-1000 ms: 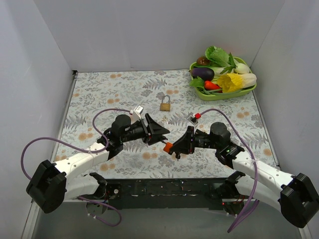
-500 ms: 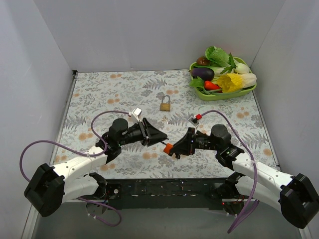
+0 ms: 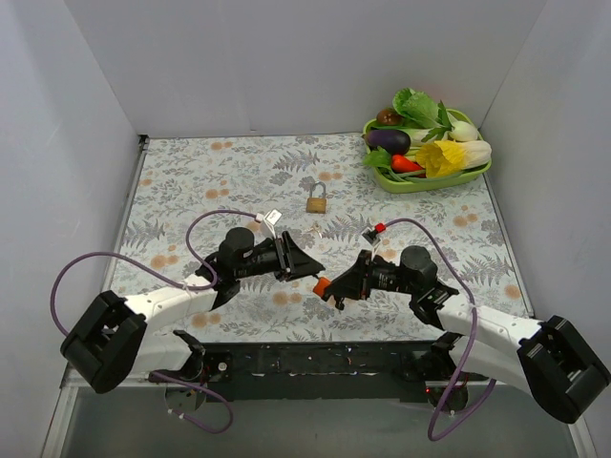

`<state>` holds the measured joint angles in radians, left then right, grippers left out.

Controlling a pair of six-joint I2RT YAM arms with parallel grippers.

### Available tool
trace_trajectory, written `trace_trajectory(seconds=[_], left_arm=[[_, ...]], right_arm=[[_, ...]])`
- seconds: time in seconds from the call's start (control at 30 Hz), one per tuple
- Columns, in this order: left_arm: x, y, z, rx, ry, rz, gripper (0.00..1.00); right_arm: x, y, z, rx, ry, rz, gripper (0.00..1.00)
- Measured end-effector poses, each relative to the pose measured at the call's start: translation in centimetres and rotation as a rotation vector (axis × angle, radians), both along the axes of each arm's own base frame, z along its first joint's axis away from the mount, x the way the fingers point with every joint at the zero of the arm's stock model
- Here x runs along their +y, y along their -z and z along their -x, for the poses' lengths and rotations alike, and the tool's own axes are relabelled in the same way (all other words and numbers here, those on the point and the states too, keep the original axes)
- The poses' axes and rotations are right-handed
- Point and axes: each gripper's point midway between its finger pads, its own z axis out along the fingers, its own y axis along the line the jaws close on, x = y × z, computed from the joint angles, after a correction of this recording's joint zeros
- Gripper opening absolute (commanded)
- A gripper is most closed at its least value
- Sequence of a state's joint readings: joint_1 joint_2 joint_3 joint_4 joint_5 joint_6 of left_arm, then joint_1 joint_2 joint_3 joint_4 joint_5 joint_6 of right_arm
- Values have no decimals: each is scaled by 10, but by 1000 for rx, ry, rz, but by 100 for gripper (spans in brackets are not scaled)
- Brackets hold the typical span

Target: Unlock with the key

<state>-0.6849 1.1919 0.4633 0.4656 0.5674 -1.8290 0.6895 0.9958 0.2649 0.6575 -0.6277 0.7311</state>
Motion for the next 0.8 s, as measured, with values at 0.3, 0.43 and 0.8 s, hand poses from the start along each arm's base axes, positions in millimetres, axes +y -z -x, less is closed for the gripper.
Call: trace_trajectory(seconds=[0.3,0.43,0.8], left_arm=[[-6,50,-14,-45,12,-98,35],[-11,81,-20,-33,25,-147,35],[-36,134,-52,-51,67,-249,43]], right_arm=[[-4,41,-8,108,86,26,1],[-10,65,-14,167,137,47,1],[-20,124,-29,379,255,99,1]])
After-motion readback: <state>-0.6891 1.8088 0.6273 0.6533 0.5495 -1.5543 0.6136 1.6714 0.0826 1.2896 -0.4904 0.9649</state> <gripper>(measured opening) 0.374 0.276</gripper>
